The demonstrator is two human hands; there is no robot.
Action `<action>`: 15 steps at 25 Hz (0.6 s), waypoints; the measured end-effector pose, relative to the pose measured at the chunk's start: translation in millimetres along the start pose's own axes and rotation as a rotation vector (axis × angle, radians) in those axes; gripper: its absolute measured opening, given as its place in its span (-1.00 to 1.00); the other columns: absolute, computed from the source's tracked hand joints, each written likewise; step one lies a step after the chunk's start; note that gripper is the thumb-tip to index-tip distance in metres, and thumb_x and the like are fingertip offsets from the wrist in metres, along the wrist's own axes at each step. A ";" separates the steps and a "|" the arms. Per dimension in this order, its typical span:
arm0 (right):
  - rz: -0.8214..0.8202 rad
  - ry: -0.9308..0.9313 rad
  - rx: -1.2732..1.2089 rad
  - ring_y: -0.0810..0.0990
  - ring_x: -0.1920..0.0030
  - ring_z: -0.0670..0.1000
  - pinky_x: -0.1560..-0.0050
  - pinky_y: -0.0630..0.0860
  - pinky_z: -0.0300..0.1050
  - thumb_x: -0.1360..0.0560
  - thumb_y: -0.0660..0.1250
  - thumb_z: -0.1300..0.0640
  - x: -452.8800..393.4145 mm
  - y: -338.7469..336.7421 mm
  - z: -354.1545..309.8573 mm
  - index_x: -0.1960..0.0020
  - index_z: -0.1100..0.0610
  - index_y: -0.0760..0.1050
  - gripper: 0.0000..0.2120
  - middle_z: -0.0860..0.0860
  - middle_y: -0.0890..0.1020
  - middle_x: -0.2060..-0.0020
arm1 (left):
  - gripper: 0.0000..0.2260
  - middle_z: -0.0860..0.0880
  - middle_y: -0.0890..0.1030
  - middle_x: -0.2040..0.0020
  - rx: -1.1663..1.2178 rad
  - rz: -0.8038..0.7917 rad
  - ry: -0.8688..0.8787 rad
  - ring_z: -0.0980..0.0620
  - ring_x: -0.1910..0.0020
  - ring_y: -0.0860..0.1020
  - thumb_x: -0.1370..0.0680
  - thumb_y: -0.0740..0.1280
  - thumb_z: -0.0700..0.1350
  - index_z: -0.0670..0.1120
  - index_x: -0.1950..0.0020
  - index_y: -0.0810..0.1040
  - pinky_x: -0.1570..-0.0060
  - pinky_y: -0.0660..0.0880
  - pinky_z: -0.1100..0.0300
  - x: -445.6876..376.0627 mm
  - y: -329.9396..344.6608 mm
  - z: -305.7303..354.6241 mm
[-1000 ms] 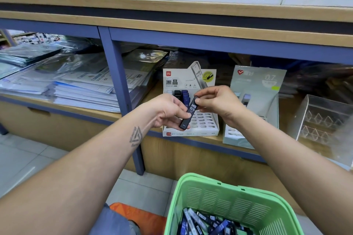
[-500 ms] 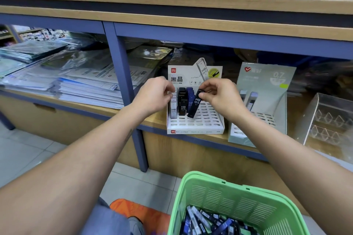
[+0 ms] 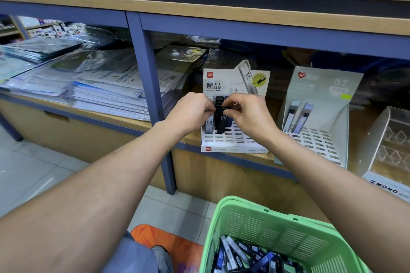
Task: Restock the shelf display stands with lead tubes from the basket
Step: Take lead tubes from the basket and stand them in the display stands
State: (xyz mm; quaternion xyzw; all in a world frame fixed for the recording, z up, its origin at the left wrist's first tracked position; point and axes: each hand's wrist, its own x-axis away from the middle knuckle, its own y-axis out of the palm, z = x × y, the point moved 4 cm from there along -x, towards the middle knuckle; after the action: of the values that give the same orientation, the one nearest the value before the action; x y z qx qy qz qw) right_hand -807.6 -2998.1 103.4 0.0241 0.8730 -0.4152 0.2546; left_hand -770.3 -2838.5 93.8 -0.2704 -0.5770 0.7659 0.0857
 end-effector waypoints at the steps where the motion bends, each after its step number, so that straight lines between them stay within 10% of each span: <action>1: -0.019 -0.006 0.004 0.64 0.01 0.03 -0.10 0.61 0.06 -0.51 0.48 0.22 -1.4 1.5 -0.7 -0.07 0.09 0.68 -0.85 0.02 0.71 0.05 | -0.82 0.03 0.71 -0.08 0.008 -0.003 -0.005 -0.04 -0.07 0.63 -0.58 0.36 -0.12 0.01 -0.11 0.72 -0.05 0.56 0.01 -0.1 -0.3 0.5; 15: -0.075 -0.115 0.237 0.57 -0.21 0.13 -0.20 0.55 0.13 -0.55 0.33 0.29 -0.8 22.7 10.3 -0.23 0.14 0.65 -0.71 0.01 0.61 -0.19 | -0.77 -0.02 0.69 -0.12 -0.022 0.009 -0.011 -0.10 -0.12 0.61 -0.61 0.30 -0.17 -0.01 -0.18 0.69 -0.07 0.58 -0.02 0.9 1.2 -2.6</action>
State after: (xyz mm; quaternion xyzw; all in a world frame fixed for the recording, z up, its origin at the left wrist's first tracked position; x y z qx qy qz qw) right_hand -796.8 -2990.6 82.1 -0.0026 0.8022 -0.5252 0.2841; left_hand -769.6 -2836.3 91.9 -0.2699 -0.5846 0.7613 0.0761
